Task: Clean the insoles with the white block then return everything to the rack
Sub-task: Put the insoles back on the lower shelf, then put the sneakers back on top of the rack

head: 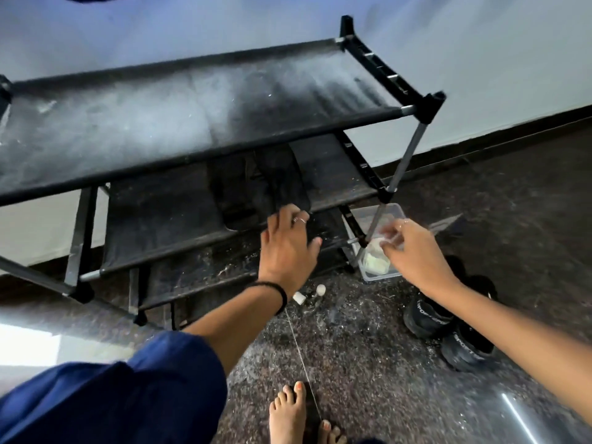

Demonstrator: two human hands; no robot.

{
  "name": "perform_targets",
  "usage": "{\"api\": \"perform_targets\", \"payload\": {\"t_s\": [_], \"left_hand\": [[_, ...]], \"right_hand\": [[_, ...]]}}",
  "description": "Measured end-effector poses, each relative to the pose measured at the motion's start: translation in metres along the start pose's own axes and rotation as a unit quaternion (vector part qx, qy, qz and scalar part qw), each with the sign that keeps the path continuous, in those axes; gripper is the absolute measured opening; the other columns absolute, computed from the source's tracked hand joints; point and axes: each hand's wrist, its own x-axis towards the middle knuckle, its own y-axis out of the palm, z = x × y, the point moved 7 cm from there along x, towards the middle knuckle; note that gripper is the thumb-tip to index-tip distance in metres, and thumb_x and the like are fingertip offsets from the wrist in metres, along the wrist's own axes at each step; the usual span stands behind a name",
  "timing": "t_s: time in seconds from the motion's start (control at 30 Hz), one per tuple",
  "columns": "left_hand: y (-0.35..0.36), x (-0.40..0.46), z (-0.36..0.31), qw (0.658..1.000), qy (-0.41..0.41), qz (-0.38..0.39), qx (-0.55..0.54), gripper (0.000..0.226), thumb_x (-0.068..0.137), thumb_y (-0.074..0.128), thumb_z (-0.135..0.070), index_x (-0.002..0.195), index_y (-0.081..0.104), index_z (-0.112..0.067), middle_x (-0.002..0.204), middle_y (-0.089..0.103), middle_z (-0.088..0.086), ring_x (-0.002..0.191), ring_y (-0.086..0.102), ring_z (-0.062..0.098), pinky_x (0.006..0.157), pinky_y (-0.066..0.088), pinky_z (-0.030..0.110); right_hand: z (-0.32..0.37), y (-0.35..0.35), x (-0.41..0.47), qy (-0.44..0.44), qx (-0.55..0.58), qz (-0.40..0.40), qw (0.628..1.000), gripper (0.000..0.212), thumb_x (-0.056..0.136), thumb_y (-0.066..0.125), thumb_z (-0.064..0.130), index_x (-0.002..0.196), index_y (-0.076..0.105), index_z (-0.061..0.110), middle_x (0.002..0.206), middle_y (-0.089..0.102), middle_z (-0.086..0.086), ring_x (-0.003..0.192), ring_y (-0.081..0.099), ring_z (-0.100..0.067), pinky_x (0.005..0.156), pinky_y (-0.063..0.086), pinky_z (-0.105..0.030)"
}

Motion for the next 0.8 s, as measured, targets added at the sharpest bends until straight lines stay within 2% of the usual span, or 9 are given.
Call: {"api": "perform_targets", "payload": {"t_s": [0.1, 0.2, 0.27, 0.33, 0.43, 0.6, 0.7, 0.8], "left_hand": [[0.032, -0.012, -0.040, 0.997, 0.039, 0.054, 0.038, 0.048, 0.093, 0.053, -0.035, 0.134, 0.039, -0.015, 0.135, 0.034, -0.001, 0.123, 0.035, 0.022, 0.102, 0.032, 0.037], [0.075, -0.019, -0.062, 0.983, 0.006, 0.163, 0.089, 0.056, 0.093, 0.053, -0.037, 0.140, 0.032, -0.013, 0.138, 0.034, 0.003, 0.126, 0.036, 0.026, 0.101, 0.035, 0.042], [0.108, -0.024, -0.075, 0.960, -0.012, 0.255, 0.120, 0.054, 0.094, 0.051, -0.037, 0.138, 0.034, -0.012, 0.138, 0.037, 0.005, 0.126, 0.038, 0.028, 0.099, 0.036, 0.043], [0.134, -0.029, -0.085, 0.940, -0.007, 0.303, 0.159, 0.047, 0.095, 0.048, -0.036, 0.135, 0.038, -0.013, 0.135, 0.042, 0.006, 0.125, 0.041, 0.028, 0.098, 0.037, 0.043], [0.170, -0.033, -0.101, 0.918, 0.041, 0.325, 0.226, 0.042, 0.096, 0.045, -0.033, 0.133, 0.041, -0.015, 0.133, 0.045, 0.005, 0.124, 0.042, 0.027, 0.098, 0.038, 0.044], [0.223, -0.038, -0.113, 0.898, 0.058, 0.360, 0.245, 0.041, 0.097, 0.045, -0.033, 0.133, 0.040, -0.015, 0.134, 0.046, 0.005, 0.126, 0.042, 0.027, 0.099, 0.035, 0.043], [0.253, -0.040, -0.121, 0.892, 0.054, 0.375, 0.246, 0.042, 0.097, 0.043, -0.030, 0.136, 0.036, -0.014, 0.136, 0.044, 0.005, 0.127, 0.041, 0.027, 0.099, 0.036, 0.043], [0.284, -0.045, -0.130, 0.882, 0.065, 0.393, 0.251, 0.053, 0.098, 0.042, -0.030, 0.145, 0.023, -0.015, 0.142, 0.039, 0.007, 0.131, 0.038, 0.029, 0.102, 0.034, 0.044]], "right_hand": [[-0.048, -0.013, -0.019, 0.087, 0.022, -0.017, 0.996, 0.013, 0.085, 0.061, 0.009, 0.092, 0.061, 0.020, 0.087, 0.063, -0.001, 0.077, 0.060, -0.015, 0.072, 0.050, -0.031], [-0.096, -0.012, -0.035, 0.172, 0.020, -0.022, 0.985, 0.011, 0.081, 0.062, 0.015, 0.089, 0.063, 0.023, 0.088, 0.067, -0.002, 0.083, 0.063, -0.021, 0.077, 0.052, -0.037], [-0.131, -0.005, -0.043, 0.236, 0.033, -0.015, 0.971, 0.009, 0.078, 0.060, 0.017, 0.079, 0.060, 0.026, 0.090, 0.069, -0.005, 0.088, 0.065, -0.025, 0.080, 0.052, -0.039], [-0.158, 0.007, -0.052, 0.290, 0.046, -0.001, 0.956, 0.012, 0.077, 0.058, 0.018, 0.070, 0.058, 0.027, 0.092, 0.070, -0.008, 0.091, 0.065, -0.028, 0.081, 0.052, -0.036], [-0.185, 0.019, -0.068, 0.334, 0.052, 0.014, 0.941, 0.016, 0.078, 0.056, 0.016, 0.065, 0.059, 0.025, 0.093, 0.069, -0.008, 0.092, 0.064, -0.029, 0.077, 0.051, -0.033], [-0.228, 0.038, -0.095, 0.377, 0.024, 0.064, 0.924, 0.016, 0.084, 0.049, 0.013, 0.077, 0.062, 0.017, 0.085, 0.066, -0.006, 0.088, 0.062, -0.029, 0.064, 0.041, -0.028], [-0.260, 0.048, -0.115, 0.414, 0.022, 0.066, 0.907, 0.018, 0.083, 0.047, 0.008, 0.075, 0.060, 0.017, 0.082, 0.064, -0.002, 0.083, 0.062, -0.025, 0.066, 0.047, -0.031], [-0.290, 0.059, -0.137, 0.451, 0.026, 0.056, 0.890, 0.017, 0.081, 0.046, 0.005, 0.084, 0.059, 0.016, 0.083, 0.065, -0.003, 0.079, 0.062, -0.023, 0.070, 0.051, -0.038]]}}
